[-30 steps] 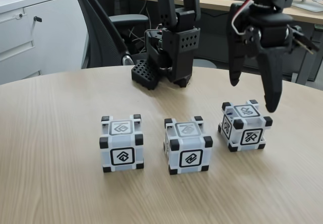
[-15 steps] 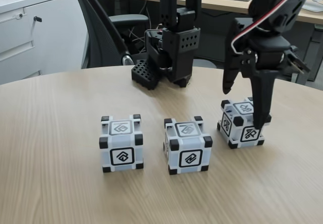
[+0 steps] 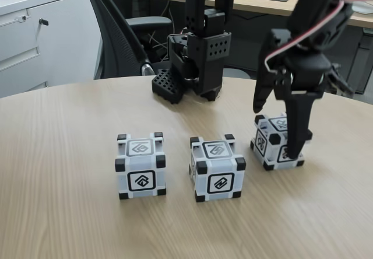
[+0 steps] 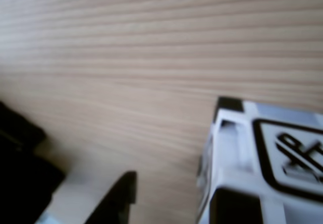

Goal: Stack cubes from left to right.

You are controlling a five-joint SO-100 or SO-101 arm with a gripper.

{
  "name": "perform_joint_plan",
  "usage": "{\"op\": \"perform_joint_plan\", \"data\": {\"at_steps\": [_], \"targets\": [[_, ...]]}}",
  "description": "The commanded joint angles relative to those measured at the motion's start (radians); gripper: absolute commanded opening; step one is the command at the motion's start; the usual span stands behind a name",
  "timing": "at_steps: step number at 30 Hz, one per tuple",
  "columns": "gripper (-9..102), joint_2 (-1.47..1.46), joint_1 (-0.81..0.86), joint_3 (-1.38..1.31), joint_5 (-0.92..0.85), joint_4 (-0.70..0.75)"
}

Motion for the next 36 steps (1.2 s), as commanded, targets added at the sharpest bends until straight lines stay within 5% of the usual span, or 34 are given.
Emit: {"op": "perform_joint_plan", "data": {"at_steps": [1,8,13,15,26,36], "targets": [[42,-0.035,0.009,-0.034,0.009,0.006],[38,-0.064,0.067,-0.035,-0.006,-0.058],[5,-0.064,0.104,-0.023,-0.044,-0.137],[1,-0.064,0.106,-0.023,-0.051,-0.144],[0,-0.025,0.106,-0.037,-0.094,-0.137],[0,0.304,0.107,-0.037,-0.160,-0.132]]}}
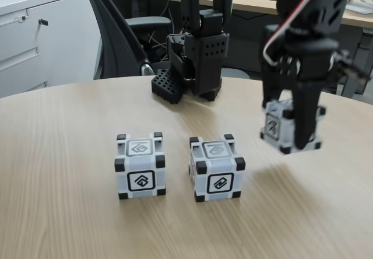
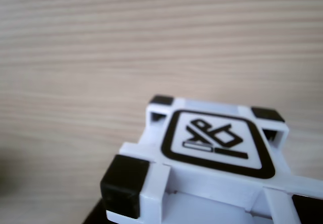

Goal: Stack cubes from left to right.

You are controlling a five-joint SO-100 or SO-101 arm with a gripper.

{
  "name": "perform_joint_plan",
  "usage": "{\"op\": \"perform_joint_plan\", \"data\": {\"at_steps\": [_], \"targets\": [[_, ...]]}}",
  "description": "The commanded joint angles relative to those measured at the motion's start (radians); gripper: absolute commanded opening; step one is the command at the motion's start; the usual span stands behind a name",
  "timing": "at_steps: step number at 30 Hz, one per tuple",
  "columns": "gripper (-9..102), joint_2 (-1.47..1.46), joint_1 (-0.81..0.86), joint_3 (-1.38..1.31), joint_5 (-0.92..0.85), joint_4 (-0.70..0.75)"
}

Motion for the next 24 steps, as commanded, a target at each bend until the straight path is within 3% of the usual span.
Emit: {"op": "perform_joint_plan", "data": {"at_steps": [1,8,24], "targets": [[0,0.095,0.012,-0.035,-0.018,0.000],[0,0.225,0.058,-0.021,-0.100,0.003],[0,0.301,0.488,-0.025,-0.382,0.003]]}}
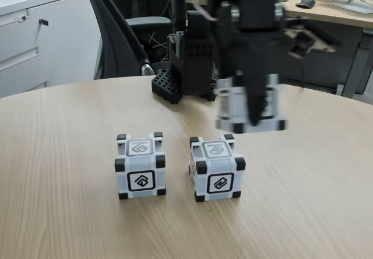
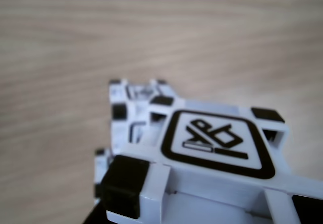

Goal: Stack cubes from left to right.

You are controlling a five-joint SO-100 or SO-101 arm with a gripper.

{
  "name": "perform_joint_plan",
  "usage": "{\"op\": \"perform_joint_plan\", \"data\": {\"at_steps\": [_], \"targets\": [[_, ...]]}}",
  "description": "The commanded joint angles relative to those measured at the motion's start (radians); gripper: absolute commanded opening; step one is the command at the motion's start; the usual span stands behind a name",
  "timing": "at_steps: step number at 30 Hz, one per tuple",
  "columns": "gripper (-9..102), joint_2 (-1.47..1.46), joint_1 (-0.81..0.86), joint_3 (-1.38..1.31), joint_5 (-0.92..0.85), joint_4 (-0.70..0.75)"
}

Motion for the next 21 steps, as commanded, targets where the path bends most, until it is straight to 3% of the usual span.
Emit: {"op": "perform_joint_plan", "data": {"at_steps": [1,12,21], "targets": [[0,0.041,0.094,-0.021,-0.058,-0.006],[0,0.020,0.416,-0.020,-0.192,-0.018],[0,-0.066,0.465,-0.020,-0.227,-0.015]]}}
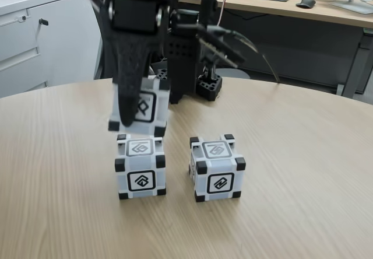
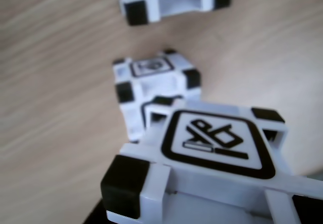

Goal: Stack cubes from left to right.

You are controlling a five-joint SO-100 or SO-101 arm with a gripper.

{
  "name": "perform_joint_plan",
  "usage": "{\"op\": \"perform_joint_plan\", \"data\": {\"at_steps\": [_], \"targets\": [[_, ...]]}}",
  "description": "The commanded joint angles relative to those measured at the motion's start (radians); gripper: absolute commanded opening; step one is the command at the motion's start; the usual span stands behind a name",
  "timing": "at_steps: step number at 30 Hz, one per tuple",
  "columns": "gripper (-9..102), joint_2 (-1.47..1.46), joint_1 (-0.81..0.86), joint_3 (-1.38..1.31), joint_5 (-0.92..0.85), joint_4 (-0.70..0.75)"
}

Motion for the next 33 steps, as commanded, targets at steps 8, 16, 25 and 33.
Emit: {"op": "perform_joint_plan", "data": {"at_steps": [8,16,25,33], "targets": [[0,-0.112,0.006,-0.020,-0.008,-0.012],[2,-0.216,0.006,-0.021,-0.015,-0.014],[29,-0.207,0.006,-0.020,-0.103,-0.006],[33,-0.204,0.000,-0.018,-0.117,-0.005]]}}
